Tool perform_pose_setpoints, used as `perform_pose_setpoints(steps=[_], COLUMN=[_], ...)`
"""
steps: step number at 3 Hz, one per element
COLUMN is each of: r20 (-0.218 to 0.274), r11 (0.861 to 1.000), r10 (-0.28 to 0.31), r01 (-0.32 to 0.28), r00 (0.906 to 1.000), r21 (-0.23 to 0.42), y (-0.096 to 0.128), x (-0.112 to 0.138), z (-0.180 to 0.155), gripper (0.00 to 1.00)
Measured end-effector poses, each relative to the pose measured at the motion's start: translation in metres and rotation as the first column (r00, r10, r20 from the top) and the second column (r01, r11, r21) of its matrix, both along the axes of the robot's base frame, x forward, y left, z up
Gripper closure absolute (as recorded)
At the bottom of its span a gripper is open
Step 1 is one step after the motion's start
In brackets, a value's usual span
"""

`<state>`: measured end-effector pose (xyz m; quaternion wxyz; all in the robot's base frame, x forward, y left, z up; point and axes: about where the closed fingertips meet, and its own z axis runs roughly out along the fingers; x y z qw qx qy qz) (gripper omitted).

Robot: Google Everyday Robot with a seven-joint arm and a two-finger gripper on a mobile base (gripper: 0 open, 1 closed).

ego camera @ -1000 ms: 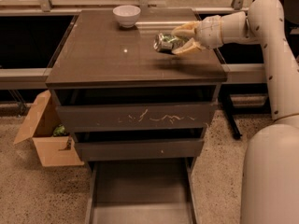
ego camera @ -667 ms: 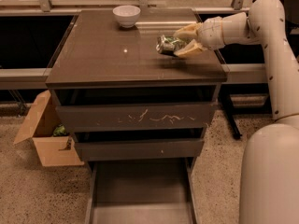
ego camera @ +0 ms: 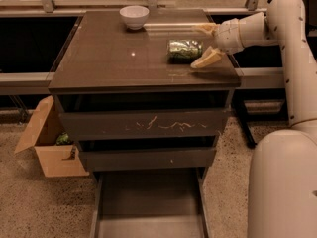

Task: Pick green can from bottom drawer and place on counter

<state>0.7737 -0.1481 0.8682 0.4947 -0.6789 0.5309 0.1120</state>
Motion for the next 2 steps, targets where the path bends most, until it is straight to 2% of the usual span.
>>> perform_pose_setpoints(steps=[1, 2], r20=[0.029, 0.104], r11=[0.999, 0.991], r10=[-0.041, -0.112], r01=[0.042, 0.119], r00=[0.9987, 0.9883], r21=[-0.03, -0.065], y=[-0.021, -0.048], x=[-0.001, -0.002], z=[0.013, 0.041], gripper=[0.0, 0.0])
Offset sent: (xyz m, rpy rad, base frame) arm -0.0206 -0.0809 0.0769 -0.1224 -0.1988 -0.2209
